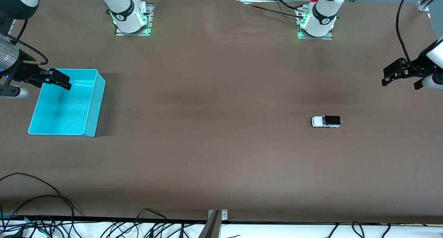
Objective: Wind and store white jeep toy
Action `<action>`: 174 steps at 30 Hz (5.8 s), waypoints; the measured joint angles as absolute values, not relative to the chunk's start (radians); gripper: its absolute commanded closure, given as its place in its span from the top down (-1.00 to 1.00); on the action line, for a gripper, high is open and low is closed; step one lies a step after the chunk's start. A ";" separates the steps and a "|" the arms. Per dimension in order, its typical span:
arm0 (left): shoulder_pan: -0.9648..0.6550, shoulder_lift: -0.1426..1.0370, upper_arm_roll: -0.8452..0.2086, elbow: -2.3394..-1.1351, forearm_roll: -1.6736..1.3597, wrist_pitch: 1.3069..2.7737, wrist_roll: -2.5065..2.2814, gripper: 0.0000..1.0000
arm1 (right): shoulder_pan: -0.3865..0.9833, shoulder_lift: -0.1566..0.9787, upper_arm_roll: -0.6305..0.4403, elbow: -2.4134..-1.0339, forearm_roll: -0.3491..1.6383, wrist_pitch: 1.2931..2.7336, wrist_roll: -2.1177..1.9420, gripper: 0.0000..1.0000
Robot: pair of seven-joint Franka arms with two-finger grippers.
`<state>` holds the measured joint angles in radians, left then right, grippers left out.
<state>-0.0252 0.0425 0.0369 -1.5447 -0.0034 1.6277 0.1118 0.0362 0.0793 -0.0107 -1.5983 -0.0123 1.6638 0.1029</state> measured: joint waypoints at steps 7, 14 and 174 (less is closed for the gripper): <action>-0.025 0.043 0.037 -1.543 -0.003 1.628 0.112 1.00 | 0.036 0.079 -0.011 -1.598 -0.012 1.665 0.103 1.00; -0.025 0.044 0.037 -1.543 -0.003 1.628 0.112 1.00 | 0.036 0.079 -0.011 -1.598 -0.012 1.666 0.103 1.00; 0.125 0.475 -0.119 -2.090 -0.009 2.504 1.622 -0.80 | 0.030 0.080 -0.015 -1.598 -0.012 1.676 0.104 1.00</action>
